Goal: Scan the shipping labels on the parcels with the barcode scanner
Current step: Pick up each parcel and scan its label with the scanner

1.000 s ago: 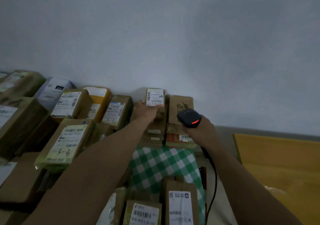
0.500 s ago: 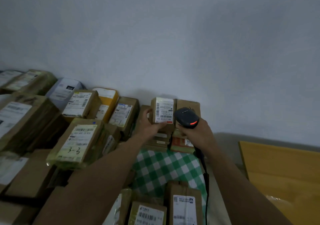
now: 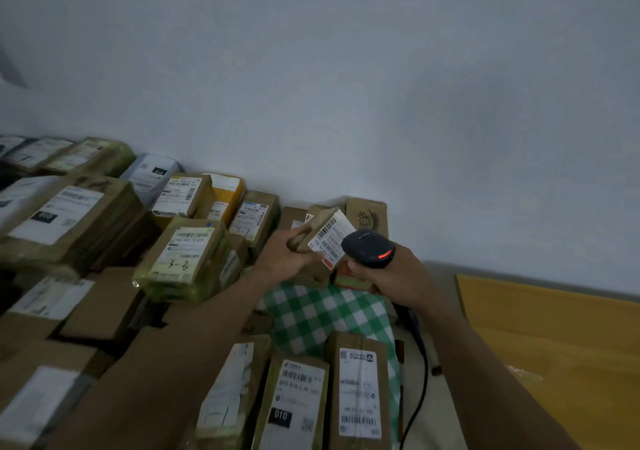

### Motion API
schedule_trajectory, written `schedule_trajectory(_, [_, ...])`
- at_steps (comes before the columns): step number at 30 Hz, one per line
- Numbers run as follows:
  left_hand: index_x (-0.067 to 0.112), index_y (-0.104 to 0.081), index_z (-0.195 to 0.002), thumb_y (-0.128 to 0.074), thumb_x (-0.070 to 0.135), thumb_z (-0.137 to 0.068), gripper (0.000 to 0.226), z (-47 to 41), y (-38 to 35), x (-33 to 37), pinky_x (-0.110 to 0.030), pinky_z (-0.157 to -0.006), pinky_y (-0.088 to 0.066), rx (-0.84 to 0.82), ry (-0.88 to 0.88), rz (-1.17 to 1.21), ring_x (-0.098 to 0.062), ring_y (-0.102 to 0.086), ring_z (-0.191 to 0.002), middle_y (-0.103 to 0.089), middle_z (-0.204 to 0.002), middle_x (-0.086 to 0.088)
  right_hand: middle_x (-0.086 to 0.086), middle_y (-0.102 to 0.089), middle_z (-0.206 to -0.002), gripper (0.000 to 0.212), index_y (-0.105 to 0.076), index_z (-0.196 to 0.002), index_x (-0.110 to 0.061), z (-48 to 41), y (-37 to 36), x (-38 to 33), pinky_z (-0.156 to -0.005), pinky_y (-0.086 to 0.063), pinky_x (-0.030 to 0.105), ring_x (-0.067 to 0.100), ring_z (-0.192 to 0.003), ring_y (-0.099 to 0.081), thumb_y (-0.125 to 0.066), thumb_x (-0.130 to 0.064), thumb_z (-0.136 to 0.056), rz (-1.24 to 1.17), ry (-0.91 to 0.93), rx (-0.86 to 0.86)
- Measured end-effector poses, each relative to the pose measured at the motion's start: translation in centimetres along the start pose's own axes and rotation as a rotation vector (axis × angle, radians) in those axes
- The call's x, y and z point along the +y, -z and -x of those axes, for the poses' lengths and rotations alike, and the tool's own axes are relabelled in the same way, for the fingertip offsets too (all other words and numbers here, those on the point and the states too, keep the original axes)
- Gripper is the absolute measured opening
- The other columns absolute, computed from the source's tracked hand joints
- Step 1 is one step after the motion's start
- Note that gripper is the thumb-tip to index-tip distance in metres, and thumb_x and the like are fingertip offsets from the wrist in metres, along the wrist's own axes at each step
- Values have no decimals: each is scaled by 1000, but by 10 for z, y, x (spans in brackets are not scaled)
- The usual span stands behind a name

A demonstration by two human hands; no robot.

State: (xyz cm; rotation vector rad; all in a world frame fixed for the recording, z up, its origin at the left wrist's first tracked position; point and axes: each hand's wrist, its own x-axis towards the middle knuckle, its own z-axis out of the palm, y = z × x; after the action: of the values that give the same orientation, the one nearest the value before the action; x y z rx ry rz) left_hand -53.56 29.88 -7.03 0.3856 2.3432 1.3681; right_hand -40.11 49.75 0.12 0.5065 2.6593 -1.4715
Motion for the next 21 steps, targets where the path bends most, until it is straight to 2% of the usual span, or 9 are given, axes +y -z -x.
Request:
schedule_trajectory(3, [23, -58, -145, -91, 20, -78, 75, 13, 7, 8, -5, -72, -51, -6, -39, -62, 14, -60, -88, -69, -122, 9, -14, -76, -74, 16, -69, -97, -36, 15, 2, -6, -65, -57, 27, 8, -61, -70, -78, -26, -88, 11, 13, -66])
schedule_trajectory(7, [20, -55, -147, -90, 21, -80, 76, 26, 14, 13, 0, -65, -47, -41, -31, -105, 13, -54, -84, -65, -130, 3, -18, -73, -68, 19, -66, -92, -35, 29, -3, -11, -53, -48, 14, 0, -54, -65, -77, -20, -90, 62, 39, -95])
schedule_trajectory(9, [21, -55, -148, -88, 20, -81, 74, 31, 16, 16, -1, -63, -46, -37, -29, -108, 7, -52, -85, -59, -123, 8, -22, -69, -60, 26, -61, -86, -36, 34, -6, -13, -48, -44, 10, -3, -50, -63, -71, -14, -92, 86, 32, -110])
schedule_trajectory(11, [23, -54, -149, -86, 19, -83, 73, 35, 18, 16, -4, -62, -47, -31, -39, -121, 3, -52, -92, -57, -126, 5, -21, -69, -59, 26, -59, -86, -37, 38, -8, -14, -49, -45, 11, -3, -50, -63, -71, -15, -92, 84, 41, -115])
schedule_trajectory(13, [23, -53, -149, -86, 20, -83, 74, 38, 19, 17, -7, -68, -46, -24, -47, -135, -4, -52, -102, -57, -139, -1, -16, -73, -68, 20, -65, -99, -37, 43, -10, -15, -56, -53, 16, 2, -59, -68, -76, -23, -91, 60, 47, -114])
schedule_trajectory(16, [24, -54, -149, -87, 22, -82, 75, 41, 22, 17, -9, -73, -44, -19, -43, -169, -6, -51, -106, -54, -144, -5, -12, -76, -82, 38, -66, -124, -36, 47, -12, -18, -67, -60, 24, 8, -71, -72, -81, -35, -89, 36, 69, -122])
schedule_trajectory(18, [23, -55, -148, -88, 21, -81, 75, 40, 23, 16, -8, -69, -44, -18, -44, -184, -7, -53, -104, -56, -143, -6, -15, -74, -78, 38, -65, -123, -38, 48, -12, -18, -67, -60, 24, 5, -68, -70, -81, -36, -89, 45, 74, -127])
schedule_trajectory(21, [25, -54, -148, -88, 21, -81, 76, 40, 23, 15, -12, -77, -50, -25, -48, -208, -9, -56, -106, -55, -143, -7, -16, -73, -74, 37, -63, -122, -39, 50, -11, -20, -65, -57, 21, 1, -64, -68, -80, -34, -90, 38, 69, -138])
